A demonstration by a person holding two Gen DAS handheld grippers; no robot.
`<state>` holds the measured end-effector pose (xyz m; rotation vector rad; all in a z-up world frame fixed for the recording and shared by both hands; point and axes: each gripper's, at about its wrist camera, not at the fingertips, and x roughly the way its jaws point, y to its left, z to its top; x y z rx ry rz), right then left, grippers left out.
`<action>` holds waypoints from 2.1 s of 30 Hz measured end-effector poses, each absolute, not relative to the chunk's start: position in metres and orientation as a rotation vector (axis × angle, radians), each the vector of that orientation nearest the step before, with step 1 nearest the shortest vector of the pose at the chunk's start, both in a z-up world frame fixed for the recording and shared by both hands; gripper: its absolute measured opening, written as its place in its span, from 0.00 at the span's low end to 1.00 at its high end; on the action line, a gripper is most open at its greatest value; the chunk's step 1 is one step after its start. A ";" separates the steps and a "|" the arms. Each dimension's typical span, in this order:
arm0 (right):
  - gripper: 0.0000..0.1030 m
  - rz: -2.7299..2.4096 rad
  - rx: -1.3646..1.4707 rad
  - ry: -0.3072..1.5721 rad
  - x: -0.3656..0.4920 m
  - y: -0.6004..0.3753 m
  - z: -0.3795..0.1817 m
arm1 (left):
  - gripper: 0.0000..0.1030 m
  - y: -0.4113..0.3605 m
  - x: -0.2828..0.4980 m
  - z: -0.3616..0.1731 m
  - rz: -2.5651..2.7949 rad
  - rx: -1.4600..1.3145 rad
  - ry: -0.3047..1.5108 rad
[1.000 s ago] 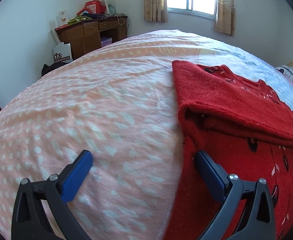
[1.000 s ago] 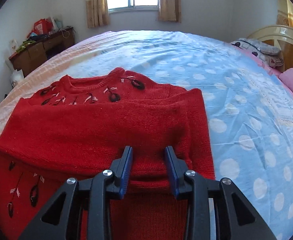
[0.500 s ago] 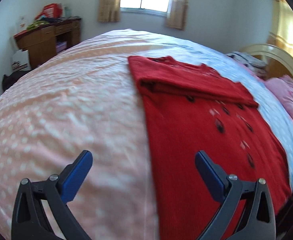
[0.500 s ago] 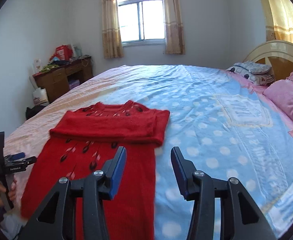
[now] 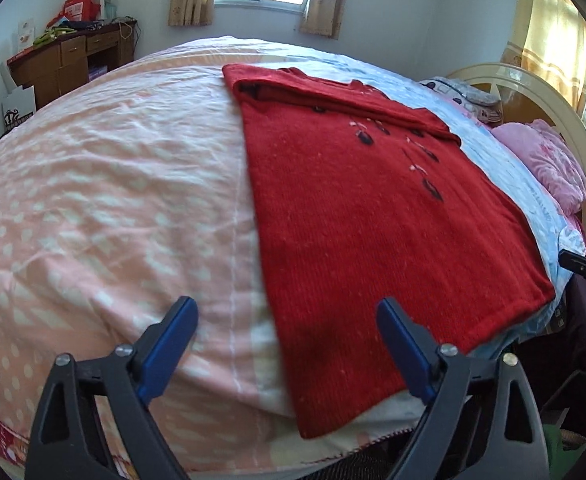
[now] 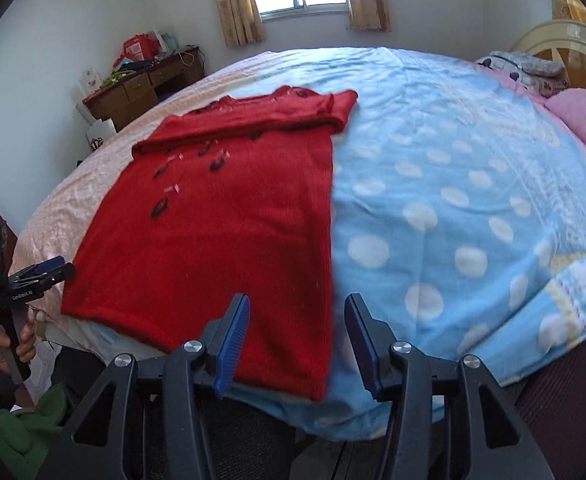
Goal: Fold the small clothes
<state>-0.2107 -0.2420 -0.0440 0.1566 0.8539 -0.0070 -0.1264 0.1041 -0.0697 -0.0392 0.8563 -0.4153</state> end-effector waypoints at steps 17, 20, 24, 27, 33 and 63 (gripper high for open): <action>0.49 0.036 0.213 0.995 -0.211 -0.233 -0.076 | 0.67 0.088 -0.152 -0.081 -0.549 -0.056 0.903; 0.49 0.017 0.178 1.010 -0.210 -0.228 -0.085 | 0.63 0.090 -0.151 -0.087 -0.545 -0.073 0.921; 0.42 0.016 0.161 1.025 -0.210 -0.228 -0.085 | 0.49 0.094 -0.151 -0.087 -0.533 -0.084 0.922; 0.14 0.038 0.196 1.040 -0.209 -0.233 -0.082 | 0.14 0.106 -0.148 -0.089 -0.526 -0.134 0.951; 0.10 0.096 0.310 1.003 -0.207 -0.243 -0.062 | 0.10 0.115 -0.143 -0.075 -0.556 -0.206 0.951; 0.20 0.027 0.665 0.891 -0.011 -0.317 -0.056 | 0.58 0.139 0.055 -0.029 -0.347 -0.321 1.003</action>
